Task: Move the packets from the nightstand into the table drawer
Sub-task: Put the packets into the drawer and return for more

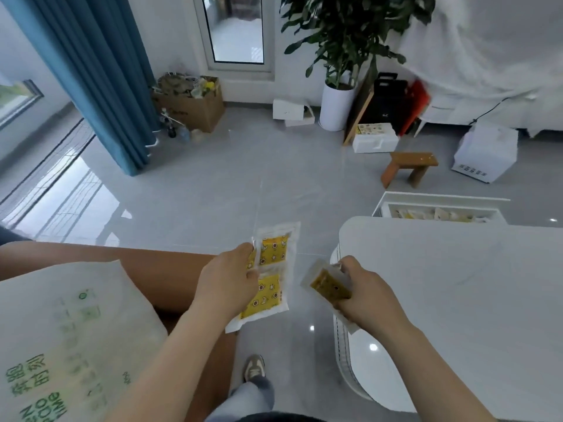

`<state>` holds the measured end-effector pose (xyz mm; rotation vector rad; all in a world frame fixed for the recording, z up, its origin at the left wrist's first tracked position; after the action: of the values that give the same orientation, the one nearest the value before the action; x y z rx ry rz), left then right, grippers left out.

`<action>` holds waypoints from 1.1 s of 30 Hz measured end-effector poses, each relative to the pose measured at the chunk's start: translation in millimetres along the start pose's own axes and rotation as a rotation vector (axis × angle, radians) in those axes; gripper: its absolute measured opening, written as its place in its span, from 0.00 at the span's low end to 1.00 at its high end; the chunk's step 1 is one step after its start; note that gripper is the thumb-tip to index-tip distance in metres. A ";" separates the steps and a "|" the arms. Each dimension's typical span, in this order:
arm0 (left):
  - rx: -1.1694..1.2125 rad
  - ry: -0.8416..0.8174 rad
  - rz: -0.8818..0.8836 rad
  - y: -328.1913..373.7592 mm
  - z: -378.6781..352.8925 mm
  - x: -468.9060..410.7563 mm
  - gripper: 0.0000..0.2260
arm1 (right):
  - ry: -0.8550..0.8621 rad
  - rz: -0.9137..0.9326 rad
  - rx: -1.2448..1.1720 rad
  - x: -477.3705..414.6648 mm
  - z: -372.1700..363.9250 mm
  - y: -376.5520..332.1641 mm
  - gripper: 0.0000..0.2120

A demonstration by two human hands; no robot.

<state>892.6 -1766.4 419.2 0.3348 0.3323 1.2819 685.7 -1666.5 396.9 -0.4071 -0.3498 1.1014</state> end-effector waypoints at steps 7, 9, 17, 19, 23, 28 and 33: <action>0.031 -0.085 -0.120 -7.1 -11.2 -109.5 0.03 | 0.042 -0.214 -0.082 -75.3 -10.0 -18.2 0.19; 0.039 -0.099 -0.131 -3.0 -17.4 -135.5 0.03 | 0.046 -0.242 -0.079 -94.6 -10.3 -17.8 0.20; 0.031 -0.152 -0.195 39.7 -60.0 -249.0 0.05 | 0.072 -0.306 -0.054 -197.8 0.1 14.0 0.20; 0.033 -0.168 -0.211 58.5 -69.9 -278.8 0.04 | 0.082 -0.313 -0.054 -226.6 7.6 25.0 0.21; -0.002 -0.196 -0.248 96.1 -84.8 -332.7 0.03 | 0.083 -0.330 -0.064 -279.0 25.3 48.2 0.21; 0.025 -0.214 -0.260 133.3 -110.8 -391.6 0.02 | 0.102 -0.314 -0.015 -340.1 44.0 70.1 0.19; 0.011 -0.261 -0.347 165.7 -138.1 -453.3 0.02 | 0.110 -0.366 -0.014 -392.3 45.3 90.1 0.19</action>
<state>576.0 -2155.0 389.0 0.4284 0.1657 0.8844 432.5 -1981.1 365.1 -0.3958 -0.3199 0.7167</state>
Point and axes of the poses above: each hand's wrist, its own x-axis away from the middle knuckle, its own z-axis out of the back of the hand, y = z × x, the point moved 4 cm from there along -x, towards the middle knuckle, and after that the axes turned 15 degrees about y, right-handed, at the moved point
